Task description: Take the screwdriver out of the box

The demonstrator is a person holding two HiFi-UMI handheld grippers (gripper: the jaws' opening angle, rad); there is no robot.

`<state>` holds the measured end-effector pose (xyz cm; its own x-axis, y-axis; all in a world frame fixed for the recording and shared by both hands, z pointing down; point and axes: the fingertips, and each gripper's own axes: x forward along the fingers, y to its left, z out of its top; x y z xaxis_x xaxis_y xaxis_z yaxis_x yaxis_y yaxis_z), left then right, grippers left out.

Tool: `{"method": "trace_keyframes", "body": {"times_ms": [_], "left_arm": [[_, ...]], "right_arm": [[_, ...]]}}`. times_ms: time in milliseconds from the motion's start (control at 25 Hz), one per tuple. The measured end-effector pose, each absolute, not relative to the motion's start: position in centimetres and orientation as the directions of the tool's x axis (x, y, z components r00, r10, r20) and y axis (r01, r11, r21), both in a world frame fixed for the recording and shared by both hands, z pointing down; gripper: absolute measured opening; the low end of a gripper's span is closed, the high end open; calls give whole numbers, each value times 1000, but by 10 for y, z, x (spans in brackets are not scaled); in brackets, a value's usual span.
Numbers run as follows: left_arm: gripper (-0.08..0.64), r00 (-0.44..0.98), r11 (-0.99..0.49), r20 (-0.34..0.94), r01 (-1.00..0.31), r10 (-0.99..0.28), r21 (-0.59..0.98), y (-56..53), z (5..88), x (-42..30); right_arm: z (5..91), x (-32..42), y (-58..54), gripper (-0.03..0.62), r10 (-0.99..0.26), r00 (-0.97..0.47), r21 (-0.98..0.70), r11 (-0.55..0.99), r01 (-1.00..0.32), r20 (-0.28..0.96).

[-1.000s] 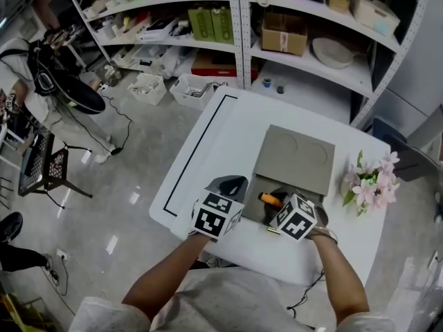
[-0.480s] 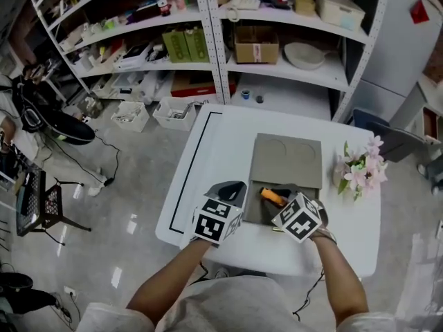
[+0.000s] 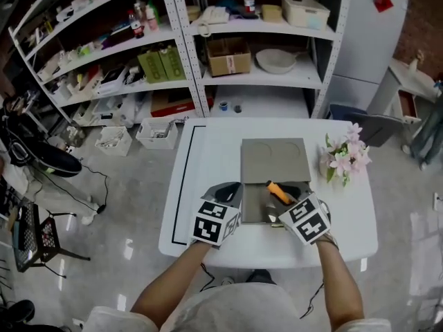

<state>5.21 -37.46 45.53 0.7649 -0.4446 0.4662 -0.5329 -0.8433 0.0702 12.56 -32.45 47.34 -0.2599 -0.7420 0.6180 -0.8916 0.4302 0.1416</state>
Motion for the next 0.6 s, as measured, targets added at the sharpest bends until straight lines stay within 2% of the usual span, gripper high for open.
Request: {"method": "trace_keyframes", "body": {"times_ms": [600], "left_arm": [[5,837,-905,415,-420,-357,68,-341,435,52]], "right_arm": [[423,153,-258,117,-892,-20,67,56,-996,451]]}}
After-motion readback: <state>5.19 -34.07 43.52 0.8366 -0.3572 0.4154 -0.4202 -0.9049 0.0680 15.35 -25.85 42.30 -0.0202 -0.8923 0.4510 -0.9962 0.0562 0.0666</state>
